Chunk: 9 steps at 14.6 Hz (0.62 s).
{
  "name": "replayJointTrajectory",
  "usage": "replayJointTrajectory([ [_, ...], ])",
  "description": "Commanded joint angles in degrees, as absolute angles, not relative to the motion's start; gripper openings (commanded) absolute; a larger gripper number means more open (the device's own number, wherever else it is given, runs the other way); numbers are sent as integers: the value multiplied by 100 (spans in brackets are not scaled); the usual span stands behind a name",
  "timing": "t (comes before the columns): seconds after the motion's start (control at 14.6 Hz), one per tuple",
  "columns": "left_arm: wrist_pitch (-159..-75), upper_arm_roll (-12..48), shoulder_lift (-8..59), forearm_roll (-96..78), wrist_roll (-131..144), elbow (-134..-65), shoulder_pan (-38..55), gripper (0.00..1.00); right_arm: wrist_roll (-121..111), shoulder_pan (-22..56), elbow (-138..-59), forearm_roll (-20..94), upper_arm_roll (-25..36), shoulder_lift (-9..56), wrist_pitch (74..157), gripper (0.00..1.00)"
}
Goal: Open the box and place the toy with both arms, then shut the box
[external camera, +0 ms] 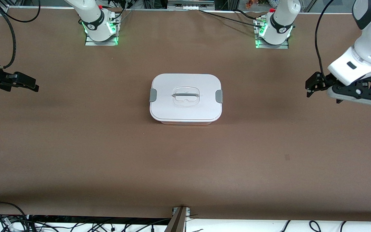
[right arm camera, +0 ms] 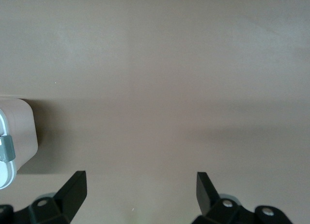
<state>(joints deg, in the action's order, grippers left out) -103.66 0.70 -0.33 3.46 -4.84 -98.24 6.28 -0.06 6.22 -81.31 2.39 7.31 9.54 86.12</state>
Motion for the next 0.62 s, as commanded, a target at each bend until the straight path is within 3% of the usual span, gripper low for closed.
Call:
replayJointTrajectory([
  [0.0,-10538,132,-334,220,-299,-10134,519,100,-70,589,-8051,185,694,993,8604,100],
  [0.55,-10284,114,-79,44,141,-9879,510,100,-79,580,-8042,185,694,993,8604,100],
])
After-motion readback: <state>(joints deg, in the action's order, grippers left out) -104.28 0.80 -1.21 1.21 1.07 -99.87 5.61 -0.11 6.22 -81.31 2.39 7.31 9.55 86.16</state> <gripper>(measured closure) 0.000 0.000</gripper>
